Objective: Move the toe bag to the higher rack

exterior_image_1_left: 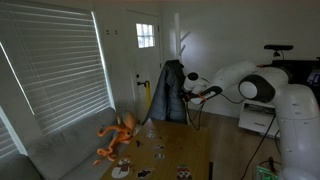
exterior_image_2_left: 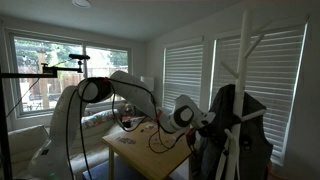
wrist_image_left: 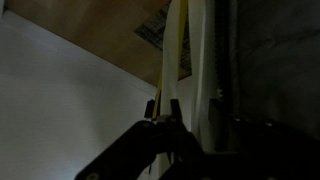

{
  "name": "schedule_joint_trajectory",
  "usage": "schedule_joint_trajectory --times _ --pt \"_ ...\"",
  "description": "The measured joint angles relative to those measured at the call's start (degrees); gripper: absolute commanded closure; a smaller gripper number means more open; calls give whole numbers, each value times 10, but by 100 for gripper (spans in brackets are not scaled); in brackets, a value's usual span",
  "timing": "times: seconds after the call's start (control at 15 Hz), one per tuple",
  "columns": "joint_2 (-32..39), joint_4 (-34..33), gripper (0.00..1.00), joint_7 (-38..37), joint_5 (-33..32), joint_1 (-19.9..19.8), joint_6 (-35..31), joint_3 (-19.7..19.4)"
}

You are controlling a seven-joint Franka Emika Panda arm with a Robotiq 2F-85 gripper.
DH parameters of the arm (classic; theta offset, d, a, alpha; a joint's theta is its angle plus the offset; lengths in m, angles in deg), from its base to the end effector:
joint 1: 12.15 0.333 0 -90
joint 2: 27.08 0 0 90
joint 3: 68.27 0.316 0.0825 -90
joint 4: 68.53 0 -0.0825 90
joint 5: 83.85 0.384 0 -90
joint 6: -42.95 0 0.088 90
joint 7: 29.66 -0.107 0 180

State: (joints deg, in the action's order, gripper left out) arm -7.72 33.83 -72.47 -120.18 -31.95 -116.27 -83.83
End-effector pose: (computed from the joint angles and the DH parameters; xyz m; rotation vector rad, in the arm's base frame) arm 0.5821 -0.3569 0.4385 2.3584 -0.9900 0.8757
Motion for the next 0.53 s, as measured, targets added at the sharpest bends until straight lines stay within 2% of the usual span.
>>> schedule_joint_trajectory --times 0.07,0.53 --pt "0 0 100 0 0 0 0 0" --pt "-12 -5 99 -26 -9 1 -12 -10"
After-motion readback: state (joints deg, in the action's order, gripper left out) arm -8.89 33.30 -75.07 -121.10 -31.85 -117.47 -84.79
